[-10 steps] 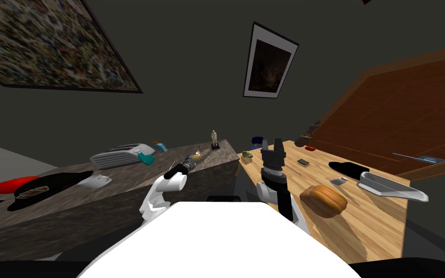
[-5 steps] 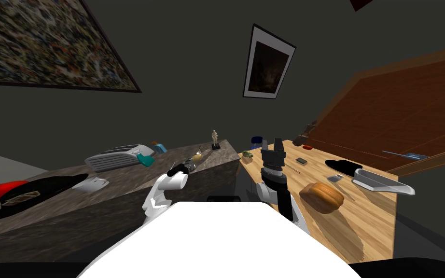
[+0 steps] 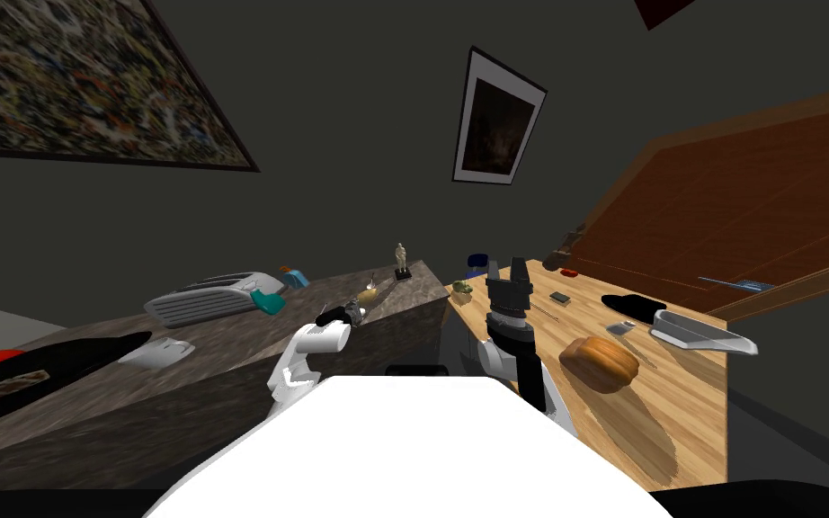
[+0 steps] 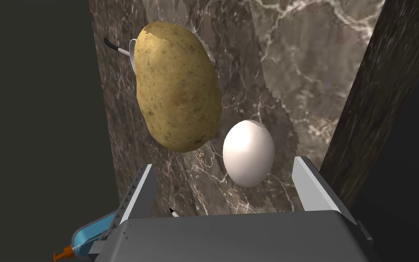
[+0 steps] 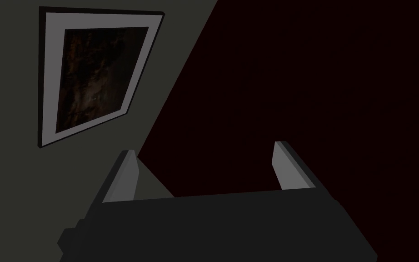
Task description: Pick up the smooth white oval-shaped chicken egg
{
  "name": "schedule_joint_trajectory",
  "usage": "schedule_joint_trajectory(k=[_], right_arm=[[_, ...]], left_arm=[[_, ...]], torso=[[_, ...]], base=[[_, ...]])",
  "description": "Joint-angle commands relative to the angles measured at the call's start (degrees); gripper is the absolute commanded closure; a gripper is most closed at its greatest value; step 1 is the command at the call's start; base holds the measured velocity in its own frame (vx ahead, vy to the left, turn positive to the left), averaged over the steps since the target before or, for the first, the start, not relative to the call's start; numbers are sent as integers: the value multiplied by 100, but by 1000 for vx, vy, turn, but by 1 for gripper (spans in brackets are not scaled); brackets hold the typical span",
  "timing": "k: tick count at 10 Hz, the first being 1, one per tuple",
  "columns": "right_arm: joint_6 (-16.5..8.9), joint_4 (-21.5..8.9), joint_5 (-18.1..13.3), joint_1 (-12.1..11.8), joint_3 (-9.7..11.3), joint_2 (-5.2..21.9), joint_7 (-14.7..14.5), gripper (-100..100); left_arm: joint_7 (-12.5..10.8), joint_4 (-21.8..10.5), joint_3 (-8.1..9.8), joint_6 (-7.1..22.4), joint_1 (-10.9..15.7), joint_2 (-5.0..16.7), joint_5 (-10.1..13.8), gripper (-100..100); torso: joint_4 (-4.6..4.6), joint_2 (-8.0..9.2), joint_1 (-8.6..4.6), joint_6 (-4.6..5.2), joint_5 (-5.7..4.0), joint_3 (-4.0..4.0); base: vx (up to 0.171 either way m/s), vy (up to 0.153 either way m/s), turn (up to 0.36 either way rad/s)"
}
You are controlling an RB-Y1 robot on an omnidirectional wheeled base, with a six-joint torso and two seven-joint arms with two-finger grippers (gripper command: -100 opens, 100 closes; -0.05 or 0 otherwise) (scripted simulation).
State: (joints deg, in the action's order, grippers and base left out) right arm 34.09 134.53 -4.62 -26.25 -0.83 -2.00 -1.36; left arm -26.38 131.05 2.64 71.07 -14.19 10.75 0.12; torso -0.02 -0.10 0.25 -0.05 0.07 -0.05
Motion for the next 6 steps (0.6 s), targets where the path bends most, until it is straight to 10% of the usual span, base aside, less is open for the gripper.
schedule_joint_trajectory(k=[1, 5, 6], right_arm=[[0, 0, 0, 0, 0, 0, 0, 0], [0, 0, 0, 0, 0, 0, 0, 0], [0, 0, 0, 0, 0, 0, 0, 0]], left_arm=[[-37, -104, 8, 246, 49, 33, 8, -100], [-79, -268, -8, 496, 3, 60, 13, -100], [-84, -278, -11, 517, 3, 59, 9, 0]], torso=[[0, 0, 0, 0, 0, 0], [-4, -16, -2, 0, 0, -9], [-2, -7, -12, 0, -2, -5]], base=[[24, 44, -34], [48, 48, -38], [5, 5, 1]])
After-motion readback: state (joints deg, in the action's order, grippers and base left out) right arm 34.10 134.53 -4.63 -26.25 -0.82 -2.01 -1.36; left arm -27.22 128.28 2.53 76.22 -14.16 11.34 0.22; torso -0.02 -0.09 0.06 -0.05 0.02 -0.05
